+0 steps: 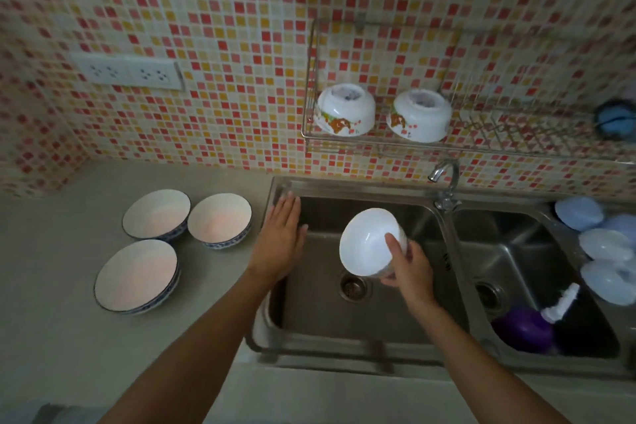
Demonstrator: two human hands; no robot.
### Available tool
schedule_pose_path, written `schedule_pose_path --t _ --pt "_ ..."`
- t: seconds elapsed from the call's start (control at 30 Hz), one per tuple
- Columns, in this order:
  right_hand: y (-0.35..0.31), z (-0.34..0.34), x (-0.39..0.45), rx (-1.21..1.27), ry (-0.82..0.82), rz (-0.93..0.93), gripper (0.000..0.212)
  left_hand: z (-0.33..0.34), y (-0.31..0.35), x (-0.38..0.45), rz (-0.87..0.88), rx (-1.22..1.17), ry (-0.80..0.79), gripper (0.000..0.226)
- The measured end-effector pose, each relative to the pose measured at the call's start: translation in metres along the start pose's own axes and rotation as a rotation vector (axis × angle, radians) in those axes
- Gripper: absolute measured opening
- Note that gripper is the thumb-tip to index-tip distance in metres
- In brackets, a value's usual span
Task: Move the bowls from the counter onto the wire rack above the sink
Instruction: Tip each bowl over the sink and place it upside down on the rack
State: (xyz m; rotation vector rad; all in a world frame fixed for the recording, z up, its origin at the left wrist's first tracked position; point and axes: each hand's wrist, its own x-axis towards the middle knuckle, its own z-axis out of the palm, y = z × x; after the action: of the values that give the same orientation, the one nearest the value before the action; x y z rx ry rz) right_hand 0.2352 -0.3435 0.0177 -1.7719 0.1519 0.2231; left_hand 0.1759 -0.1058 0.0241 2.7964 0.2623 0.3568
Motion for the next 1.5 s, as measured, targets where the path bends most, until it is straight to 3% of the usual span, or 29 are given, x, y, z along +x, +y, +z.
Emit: schedule_pose_path --t 0.1,0.2,0.33,0.53,0.77,0.87,1.03,1.13,1.3,1.5 --pt "-0.030 0.000 0.001 0.196 -0.020 0.084 0.041 -0.035 0.011 0.038 0.120 0.017 0.134 0.058" --pt "-0.061 -0.002 0.000 0.356 -0.051 0.136 0.044 -0.057 0.018 0.071 0.195 0.080 0.219 0.058" --pt "-0.094 -0.015 0.002 0.508 -0.116 0.153 0.040 -0.064 0.025 0.103 0.208 0.182 0.169 0.059" --pt "-0.136 -0.035 0.030 0.595 -0.155 0.136 0.055 -0.048 0.022 0.119 0.156 0.272 0.084 0.061" --pt "-0.190 -0.039 0.069 0.656 -0.178 0.024 0.040 -0.037 0.025 0.117 0.129 0.189 0.138 0.060" --pt "-0.207 -0.028 0.082 0.477 -0.176 -0.156 0.047 -0.036 0.032 0.114 0.093 0.152 0.170 0.061" --pt "-0.226 0.011 0.124 -0.241 0.003 -0.621 0.081 -0.037 0.033 0.114 0.073 0.158 0.167 0.061" --pt "-0.233 0.033 0.138 -0.550 -0.032 -0.839 0.091 -0.037 0.032 0.115 0.067 0.173 0.154 0.062" --pt "-0.223 0.046 0.154 -1.001 -0.142 -1.071 0.090 -0.038 0.033 0.115 0.056 0.207 0.140 0.063" --pt "-0.220 0.050 0.165 -1.111 -0.175 -1.117 0.090 -0.039 0.037 0.115 0.033 0.196 0.137 0.064"
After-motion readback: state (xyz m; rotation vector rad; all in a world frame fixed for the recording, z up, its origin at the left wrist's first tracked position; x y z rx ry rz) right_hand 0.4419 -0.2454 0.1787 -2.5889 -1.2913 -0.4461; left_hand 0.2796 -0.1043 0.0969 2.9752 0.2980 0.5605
